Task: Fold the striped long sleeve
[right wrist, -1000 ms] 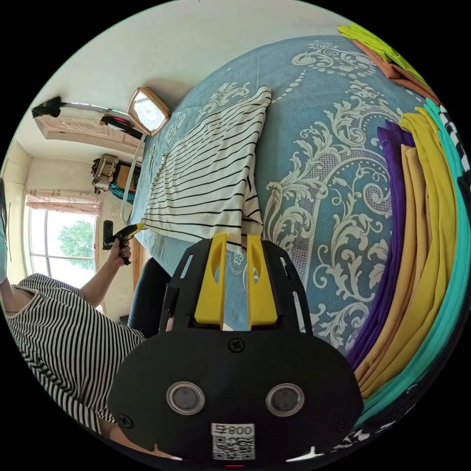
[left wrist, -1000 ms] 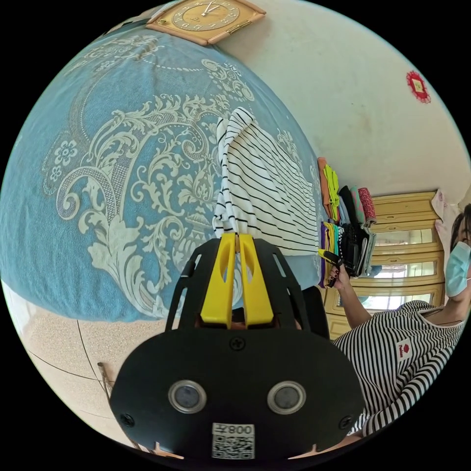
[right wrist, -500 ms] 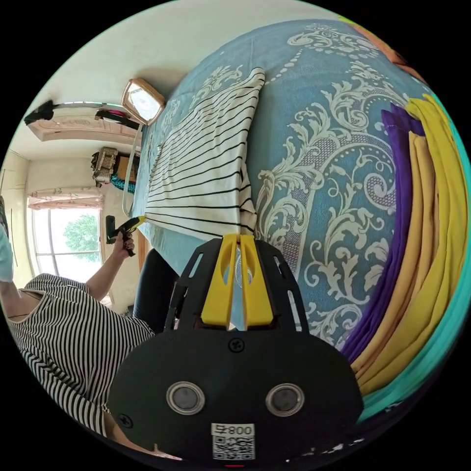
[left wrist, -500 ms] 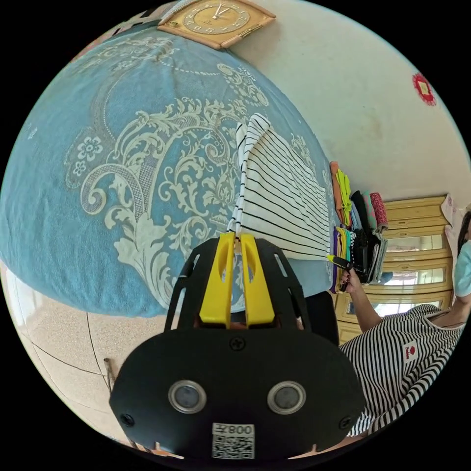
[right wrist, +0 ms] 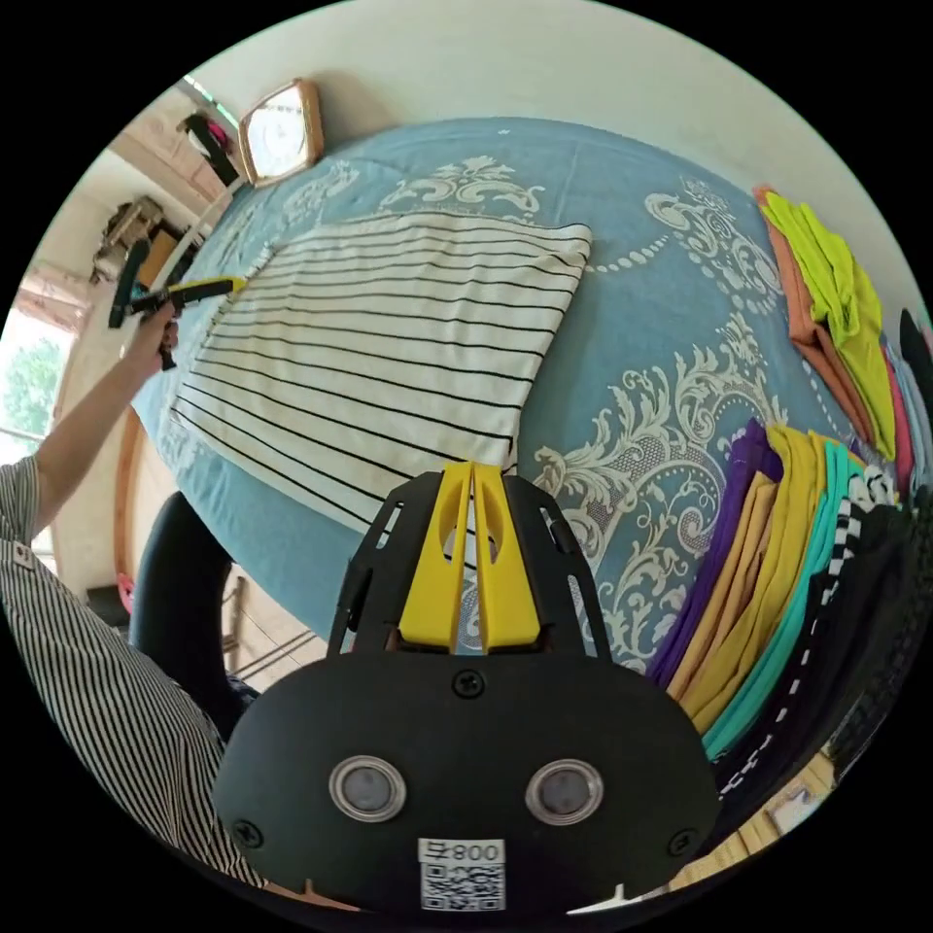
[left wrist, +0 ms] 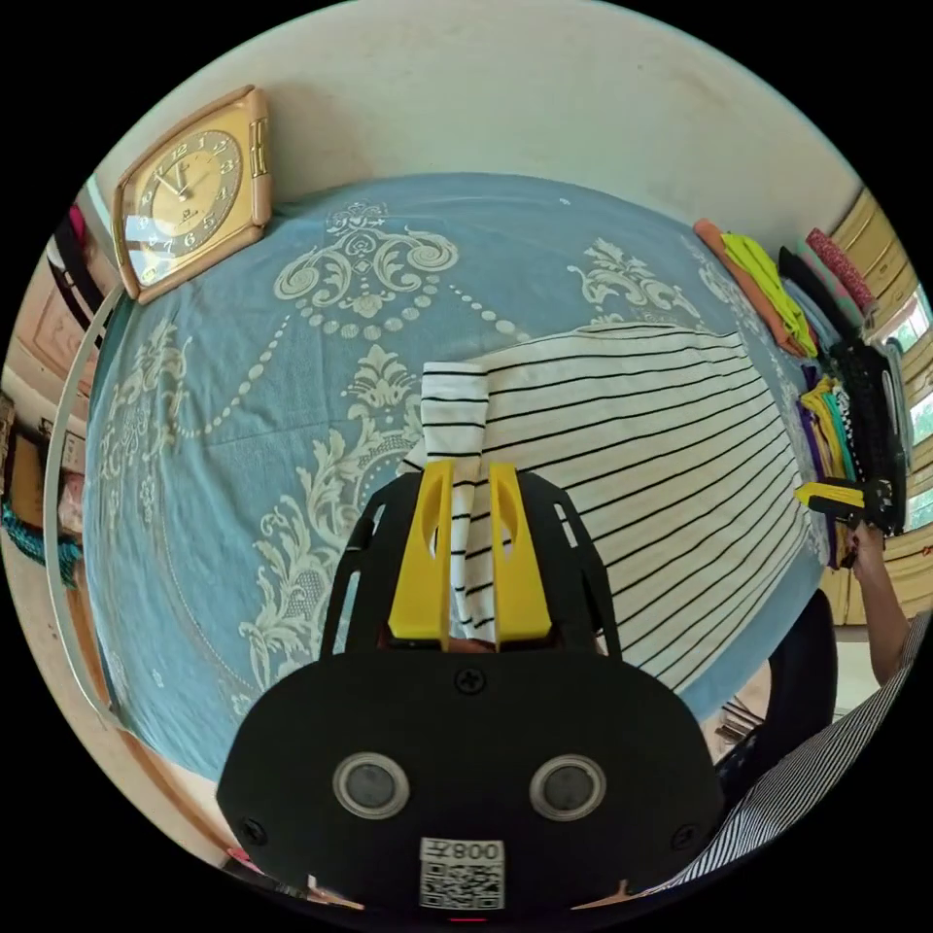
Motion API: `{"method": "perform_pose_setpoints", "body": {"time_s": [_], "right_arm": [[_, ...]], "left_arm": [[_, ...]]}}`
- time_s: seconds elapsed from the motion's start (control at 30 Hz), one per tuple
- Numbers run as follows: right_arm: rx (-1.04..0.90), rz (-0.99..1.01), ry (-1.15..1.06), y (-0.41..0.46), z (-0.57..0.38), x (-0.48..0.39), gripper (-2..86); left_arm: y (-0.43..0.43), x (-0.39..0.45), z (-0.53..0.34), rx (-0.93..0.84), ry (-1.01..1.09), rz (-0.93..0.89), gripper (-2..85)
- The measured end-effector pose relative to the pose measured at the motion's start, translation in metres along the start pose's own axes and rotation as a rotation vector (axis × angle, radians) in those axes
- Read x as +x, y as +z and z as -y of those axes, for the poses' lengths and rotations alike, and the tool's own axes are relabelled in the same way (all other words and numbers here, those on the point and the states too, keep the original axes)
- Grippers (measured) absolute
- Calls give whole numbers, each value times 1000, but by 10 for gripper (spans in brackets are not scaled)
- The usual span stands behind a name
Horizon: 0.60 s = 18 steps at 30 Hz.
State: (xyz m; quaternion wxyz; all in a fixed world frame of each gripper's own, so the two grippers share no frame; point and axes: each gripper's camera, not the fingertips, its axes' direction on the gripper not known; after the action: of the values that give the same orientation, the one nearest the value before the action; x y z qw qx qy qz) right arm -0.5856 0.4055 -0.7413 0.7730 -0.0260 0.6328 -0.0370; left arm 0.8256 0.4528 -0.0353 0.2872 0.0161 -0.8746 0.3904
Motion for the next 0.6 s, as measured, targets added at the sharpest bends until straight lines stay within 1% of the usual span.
{"method": "perform_pose_setpoints", "body": {"time_s": [0.07, 0.13, 0.23, 0.3, 0.33, 0.43, 0.5, 0.57, 0.6], "right_arm": [[22, -119, -57, 4, -5, -26, -2], [42, -147, -61, 4, -11, -35, -2], [91, -145, -59, 4, -24, -41, -1], [97, -134, -57, 5, -29, -42, 0], [91, -116, -46, 5, -30, -41, 1], [55, -26, 17, 1, -31, -28, 1], [90, 68, 48, -9, -41, -18, 1], [160, 118, 69, -20, -62, -12, 1], [161, 114, 73, -19, -66, -12, 1]], "left_arm": [[-11, -1, 5, 19, -9, 11, 33], [-26, -13, 4, 50, -82, -6, 25], [-40, -47, -7, 76, -250, -114, 16], [-51, -71, -22, 93, -416, -170, 9], [-55, -73, -25, 107, -432, -207, 8], [-87, -54, -34, 190, -410, -344, 5], [-113, -17, -40, 228, -314, -459, 4], [-125, 12, -46, 215, -257, -481, 3], [-125, 28, -50, 172, -244, -468, 3]]}}
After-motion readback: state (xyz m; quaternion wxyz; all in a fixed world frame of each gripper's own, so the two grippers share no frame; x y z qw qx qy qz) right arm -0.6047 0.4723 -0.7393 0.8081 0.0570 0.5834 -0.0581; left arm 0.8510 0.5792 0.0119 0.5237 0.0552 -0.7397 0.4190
